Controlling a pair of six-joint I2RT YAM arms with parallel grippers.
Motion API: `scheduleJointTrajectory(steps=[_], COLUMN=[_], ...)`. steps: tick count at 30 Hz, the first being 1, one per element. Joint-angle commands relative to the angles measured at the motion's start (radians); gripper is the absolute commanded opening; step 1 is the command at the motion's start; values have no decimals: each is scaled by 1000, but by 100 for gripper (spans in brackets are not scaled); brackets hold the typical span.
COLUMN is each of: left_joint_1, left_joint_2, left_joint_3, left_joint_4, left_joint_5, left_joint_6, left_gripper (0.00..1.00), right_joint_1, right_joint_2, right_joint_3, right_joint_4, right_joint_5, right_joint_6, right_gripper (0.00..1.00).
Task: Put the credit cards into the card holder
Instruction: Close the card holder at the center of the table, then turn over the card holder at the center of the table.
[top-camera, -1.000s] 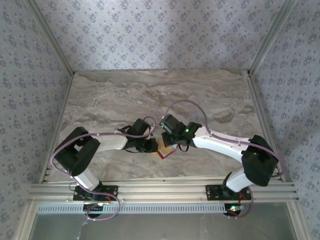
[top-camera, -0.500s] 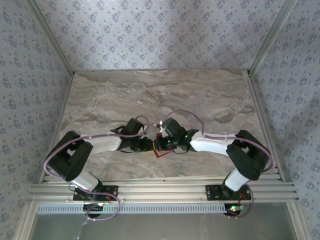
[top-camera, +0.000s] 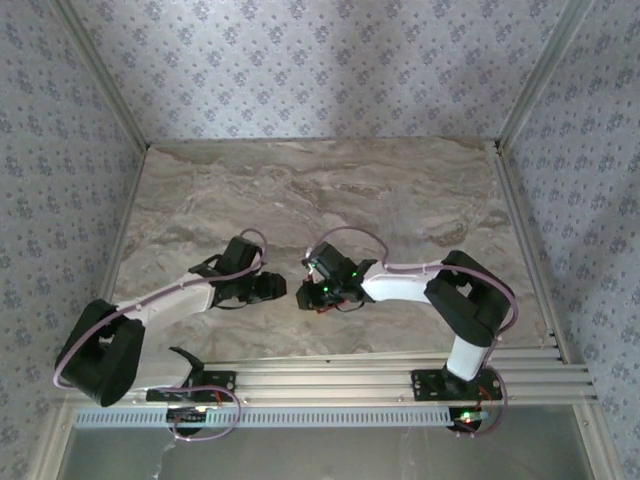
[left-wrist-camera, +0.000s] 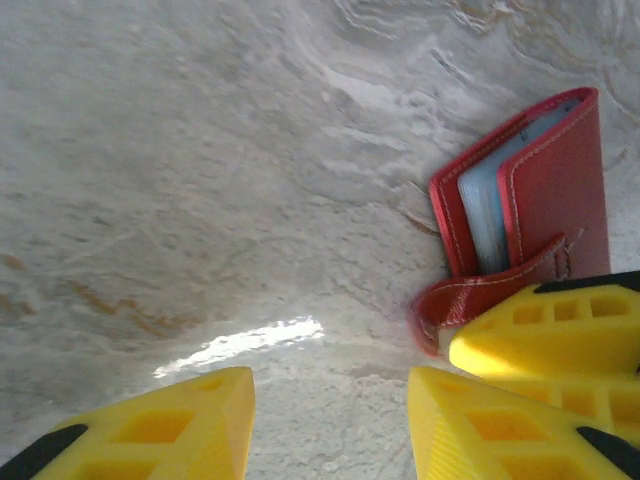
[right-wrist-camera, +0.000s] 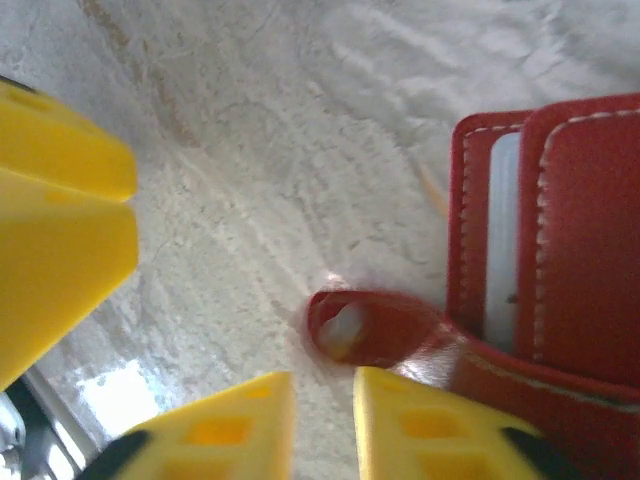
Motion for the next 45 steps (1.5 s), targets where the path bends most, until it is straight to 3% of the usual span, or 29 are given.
scheduleJointTrajectory(steps=[1, 6, 12, 15, 19, 20, 25, 31, 38, 45], left_joint_1=[8, 10, 6, -22, -104, -128, -219, -270, -273, -271], left_joint_2=[-11, -11, 6, 35, 92, 119, 279, 445, 429, 431], left_joint_3=[20, 66, 126, 178, 273, 303, 434, 495, 373, 314], left_joint_4=[-63, -82, -93, -116, -142, -147, -160, -168, -159, -127], left_joint_5=[-7, 0, 17, 12, -33, -35, -56, -65, -145, -147], left_joint_6=[15, 25, 38, 56, 74, 77, 100, 107, 99, 88], left_gripper=[44, 45, 46, 44, 43, 42, 37, 24, 22, 22], right_joint_1=[-1, -39, -124, -183, -262, -273, -301, -329, -331, -331], right_joint_2=[-21, -140, -289, -357, -408, -411, -389, -313, -191, -96], right_joint_3=[33, 19, -34, -73, -131, -140, -172, -187, -144, -120], right_joint_4=[-69, -127, -186, -214, -243, -252, -248, -192, -153, -39], right_joint_5=[-12, -63, -108, -87, -21, -1, 36, 7, -38, -189], right_joint_6=[-18, -83, -118, -124, -119, -122, -126, -133, -163, -150], right_gripper=[41, 62, 70, 65, 40, 38, 40, 49, 63, 65])
